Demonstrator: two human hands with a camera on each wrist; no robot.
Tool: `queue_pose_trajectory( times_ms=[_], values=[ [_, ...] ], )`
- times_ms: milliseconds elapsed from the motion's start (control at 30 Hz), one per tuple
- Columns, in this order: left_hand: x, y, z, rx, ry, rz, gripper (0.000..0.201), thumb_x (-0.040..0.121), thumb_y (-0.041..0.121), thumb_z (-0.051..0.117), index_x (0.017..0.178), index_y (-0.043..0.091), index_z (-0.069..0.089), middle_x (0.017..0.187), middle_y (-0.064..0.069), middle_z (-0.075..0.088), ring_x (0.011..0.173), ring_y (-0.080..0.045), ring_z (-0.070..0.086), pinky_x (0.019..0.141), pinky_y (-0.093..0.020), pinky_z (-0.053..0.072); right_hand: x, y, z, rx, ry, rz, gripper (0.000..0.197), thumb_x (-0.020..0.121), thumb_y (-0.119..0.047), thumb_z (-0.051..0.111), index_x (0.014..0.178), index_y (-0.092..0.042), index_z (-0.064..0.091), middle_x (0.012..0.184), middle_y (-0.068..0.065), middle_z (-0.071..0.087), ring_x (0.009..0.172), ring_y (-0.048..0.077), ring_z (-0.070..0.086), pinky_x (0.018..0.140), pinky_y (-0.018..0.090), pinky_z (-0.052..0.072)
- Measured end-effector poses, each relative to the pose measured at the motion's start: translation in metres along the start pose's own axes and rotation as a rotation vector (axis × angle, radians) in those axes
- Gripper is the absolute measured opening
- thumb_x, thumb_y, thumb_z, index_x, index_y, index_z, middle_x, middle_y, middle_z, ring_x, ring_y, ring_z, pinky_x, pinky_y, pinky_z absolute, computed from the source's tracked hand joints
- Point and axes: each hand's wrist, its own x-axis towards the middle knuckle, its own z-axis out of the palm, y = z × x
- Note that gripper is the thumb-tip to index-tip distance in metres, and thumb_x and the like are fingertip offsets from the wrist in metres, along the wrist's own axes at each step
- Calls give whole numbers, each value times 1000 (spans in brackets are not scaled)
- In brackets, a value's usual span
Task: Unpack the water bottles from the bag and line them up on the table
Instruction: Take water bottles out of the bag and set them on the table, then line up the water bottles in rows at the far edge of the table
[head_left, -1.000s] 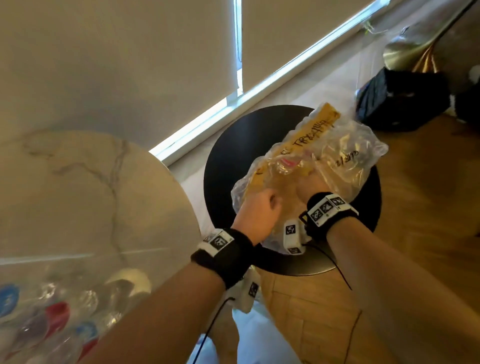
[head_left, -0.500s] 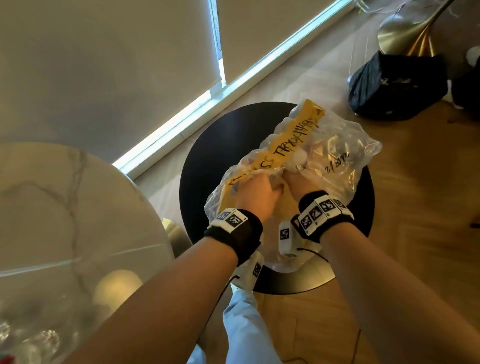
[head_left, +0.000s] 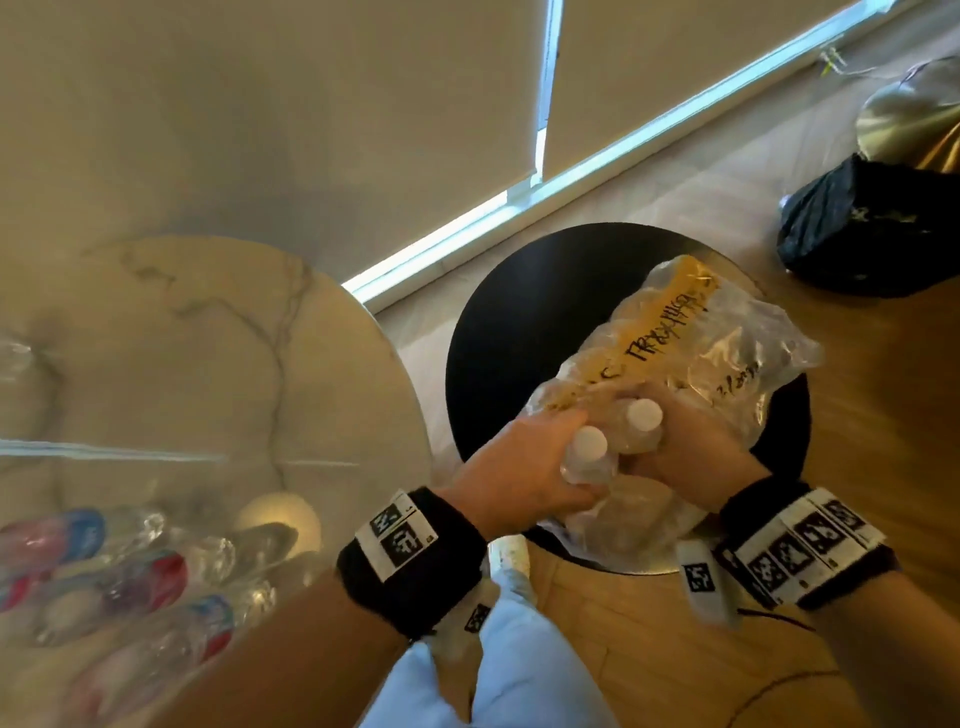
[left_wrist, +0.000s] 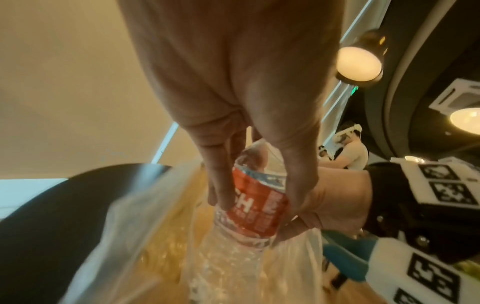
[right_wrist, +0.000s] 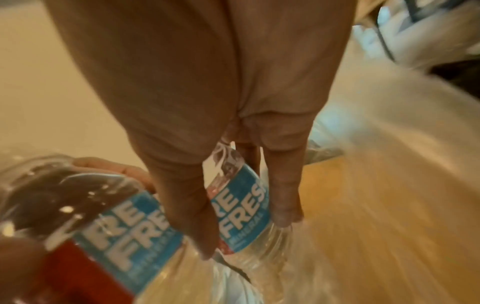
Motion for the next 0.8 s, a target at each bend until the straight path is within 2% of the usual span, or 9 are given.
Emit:
queue_pose_trajectory(
  times_ms=[100, 167, 267, 333, 400, 433, 500, 600, 800],
  values=[
    [-68, 19, -24, -77, 164, -10, 61, 83, 40, 79, 136, 25, 53, 125, 10, 64, 110, 1, 60, 96, -14, 49, -33, -26, 1, -2, 12, -111, 65, 64, -51, 80, 120, -46, 48, 116, -17, 61, 108, 10, 60, 94, 42, 51],
    [-114, 24, -37, -113, 287, -52, 63, 81, 40, 80, 136, 30, 52, 125, 15, 63, 109, 2, 61, 92, -14, 51, -47, -54, 4, -34, 39, -204, 58, 68, -53, 80, 118, -42, 53, 112, -16, 62, 105, 11, 60, 90, 40, 52],
    [-184, 7, -41, -159, 439, -189, 66, 78, 37, 81, 137, 36, 51, 129, 18, 58, 113, 2, 59, 90, -21, 54, -73, -112, 13, -86, 37, -430, 44, 71, -54, 78, 108, -37, 63, 98, -19, 65, 93, -1, 61, 84, 17, 49],
    [-234, -15, -35, -185, 508, -309, 68, 76, 41, 82, 135, 41, 50, 133, 21, 56, 116, 6, 56, 90, -21, 55, -85, -149, 40, 1, -144, -477, 47, 73, -42, 82, 114, -32, 61, 99, -19, 65, 94, -11, 58, 78, 1, 42],
    [-284, -45, -24, -206, 632, -427, 69, 70, 51, 80, 133, 44, 52, 132, 23, 56, 117, 6, 55, 90, -26, 56, -95, -179, 87, -11, -315, -532, 51, 76, -43, 79, 119, -32, 54, 102, -17, 65, 92, -5, 62, 74, 7, 49],
    [-361, -74, -18, -259, 756, -520, 70, 69, 53, 79, 132, 44, 52, 132, 24, 55, 119, 5, 54, 92, -30, 57, -105, -223, 159, -84, -399, -635, 53, 77, -46, 77, 121, -33, 50, 105, -15, 65, 91, 2, 65, 74, 17, 53],
    [-371, -100, -8, -259, 746, -581, 71, 70, 49, 80, 134, 42, 51, 136, 23, 53, 122, 2, 54, 95, -36, 56, -100, -225, 191, -71, -401, -642, 55, 77, -50, 73, 122, -37, 46, 107, -14, 64, 88, 7, 65, 75, 29, 54],
    [-402, -130, -9, -269, 774, -646, 70, 76, 38, 83, 136, 36, 48, 137, 15, 54, 121, -7, 57, 96, -34, 54, -95, -244, 251, -61, -421, -656, 56, 77, -44, 74, 125, -32, 48, 113, -9, 64, 95, 12, 65, 79, 29, 51],
    [-368, -132, 0, -289, 735, -651, 84, 66, 57, 80, 136, 34, 40, 129, 12, 55, 116, -7, 57, 93, -28, 53, -85, -210, 257, -57, -391, -558, 64, 74, -53, 71, 129, -29, 49, 122, -9, 60, 102, 9, 64, 83, 30, 53]
  ],
)
